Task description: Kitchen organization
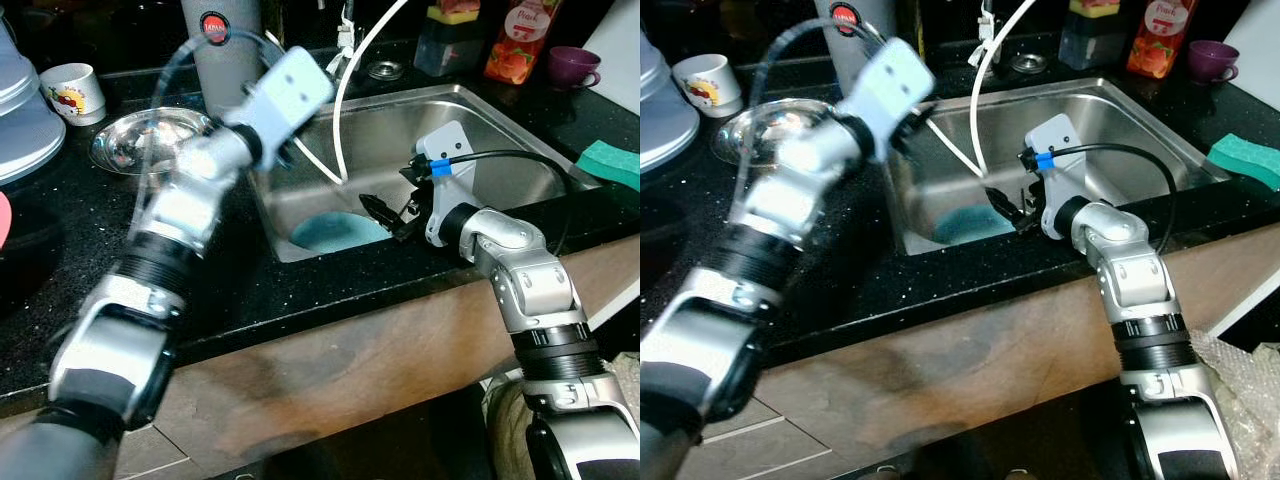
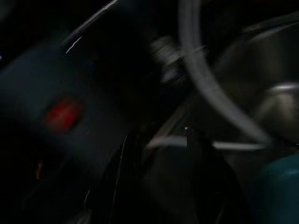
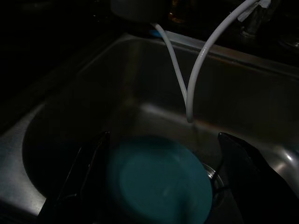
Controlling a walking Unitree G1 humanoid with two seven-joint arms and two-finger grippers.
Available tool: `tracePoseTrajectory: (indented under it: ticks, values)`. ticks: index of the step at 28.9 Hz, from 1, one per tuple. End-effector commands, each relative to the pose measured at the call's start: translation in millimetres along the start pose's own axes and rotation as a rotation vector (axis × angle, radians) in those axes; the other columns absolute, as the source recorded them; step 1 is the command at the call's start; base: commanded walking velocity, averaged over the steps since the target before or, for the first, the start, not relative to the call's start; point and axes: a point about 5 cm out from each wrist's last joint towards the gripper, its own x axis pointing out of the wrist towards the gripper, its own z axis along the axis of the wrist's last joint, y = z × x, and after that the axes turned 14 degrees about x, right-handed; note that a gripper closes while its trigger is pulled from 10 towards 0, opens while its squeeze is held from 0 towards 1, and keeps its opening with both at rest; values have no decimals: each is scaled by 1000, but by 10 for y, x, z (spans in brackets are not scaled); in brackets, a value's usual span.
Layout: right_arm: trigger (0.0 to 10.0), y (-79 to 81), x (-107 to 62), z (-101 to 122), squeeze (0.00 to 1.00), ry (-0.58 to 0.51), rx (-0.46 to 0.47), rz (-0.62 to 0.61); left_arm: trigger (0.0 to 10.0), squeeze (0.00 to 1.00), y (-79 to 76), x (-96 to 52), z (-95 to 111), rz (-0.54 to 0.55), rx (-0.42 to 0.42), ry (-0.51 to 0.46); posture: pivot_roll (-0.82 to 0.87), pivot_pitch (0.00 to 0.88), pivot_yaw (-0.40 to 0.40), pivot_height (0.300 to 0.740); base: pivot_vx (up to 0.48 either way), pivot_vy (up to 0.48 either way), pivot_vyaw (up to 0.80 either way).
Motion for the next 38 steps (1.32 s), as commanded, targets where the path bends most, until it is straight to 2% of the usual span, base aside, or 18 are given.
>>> tracePoseTrajectory:
  ticks: [1,2,3,4,7,8,10,11,12,13,14,15,16,17,19,27,31,38]
  values:
    - [10000,21,4,8,0,-6,10,15,10000,710,162,-36,-40,73,-94,40,32,75,6,740,0,0,0]
    - [10000,21,6,8,0,-6,10,16,10000,1000,244,-72,-77,113,-130,58,32,74,4,740,0,0,0]
    - [10000,21,8,10,0,-6,10,16,10000,1000,330,-116,-129,157,-155,83,32,75,4,740,0,0,0]
    - [10000,21,8,10,0,-6,10,16,10000,1000,330,-116,-129,157,-155,83,32,75,4,740,0,0,0]
    - [10000,17,9,13,0,-6,9,17,10000,1000,566,-269,-313,288,-186,183,32,76,3,740,0,0,0]
    - [10000,17,9,13,0,-6,9,17,10000,1000,566,-269,-313,288,-186,183,32,76,3,740,0,0,0]
    - [10000,14,11,16,0,-5,9,18,10000,1000,670,-363,-462,354,-205,277,33,76,-1,740,0,0,0]
    - [10000,13,13,15,0,-4,8,19,10000,1000,693,-408,-568,369,-236,347,35,76,-4,740,0,0,0]
    - [10000,13,13,15,0,-4,8,19,10000,1000,693,-408,-568,369,-236,347,35,76,-4,740,0,0,0]
    - [10000,13,17,16,0,-3,8,20,10000,1000,698,-449,-671,371,-267,419,35,76,-8,740,0,0,0]
    - [10000,14,19,17,0,-3,7,23,10000,871,696,-480,-737,375,-287,470,35,76,-8,740,0,0,0]
    - [10000,15,21,18,0,-2,7,25,10000,871,700,-508,-789,404,-307,511,35,76,-8,740,0,0,0]
    - [10000,15,23,19,0,-3,7,26,10000,90,693,-523,-824,411,-326,540,35,76,-9,740,0,0,0]
    - [10000,17,29,21,0,-2,6,28,10000,0,681,-544,-896,439,-420,568,35,76,-9,740,0,0,0]
    - [10000,20,33,25,0,-3,6,29,10000,0,611,-556,-946,408,-500,558,35,76,-9,740,0,0,0]
    - [10000,9,19,33,0,-4,4,28,10000,0,469,-568,-1032,360,-549,647,30,77,-4,740,0,0,0]
    - [10000,0,9,27,0,-2,3,24,10000,0,381,-573,-1086,332,-605,716,28,77,-1,740,0,0,0]
    - [10000,-3,10,28,0,-3,3,24,10000,0,458,-600,-1084,380,-612,719,30,76,-3,740,0,0,0]
